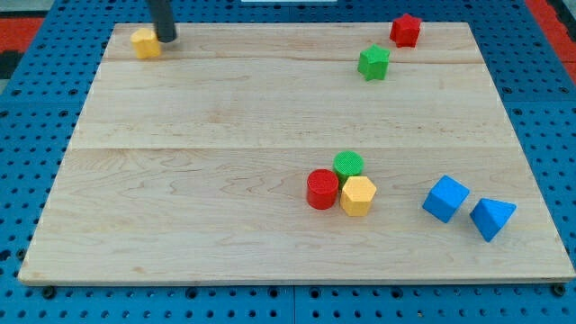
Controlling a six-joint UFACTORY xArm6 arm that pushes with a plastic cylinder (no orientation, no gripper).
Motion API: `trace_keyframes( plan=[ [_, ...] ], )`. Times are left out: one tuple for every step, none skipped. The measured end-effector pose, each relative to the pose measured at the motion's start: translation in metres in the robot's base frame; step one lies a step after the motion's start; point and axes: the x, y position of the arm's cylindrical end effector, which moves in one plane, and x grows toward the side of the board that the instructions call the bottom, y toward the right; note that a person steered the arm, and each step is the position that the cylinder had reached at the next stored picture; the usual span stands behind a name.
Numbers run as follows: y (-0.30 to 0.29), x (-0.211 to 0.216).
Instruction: Move green circle closer to yellow heart
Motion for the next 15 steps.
trace_keyframes(
  plan=[
    [0.095, 0.043],
    [0.15, 0.157],
    [0.25, 0.203],
    [0.326, 0.227],
    [0.342, 0.281],
    [0.253, 0.259],
    [0.179, 0.209],
    [0.107, 0.164],
    [0.125, 0.204],
    [0.074, 0.205],
    [0.02, 0.146],
    [-0.026, 0.086],
    [0.003, 0.152],
    [-0.072, 0.147],
    [-0.097, 0.119]
  ],
)
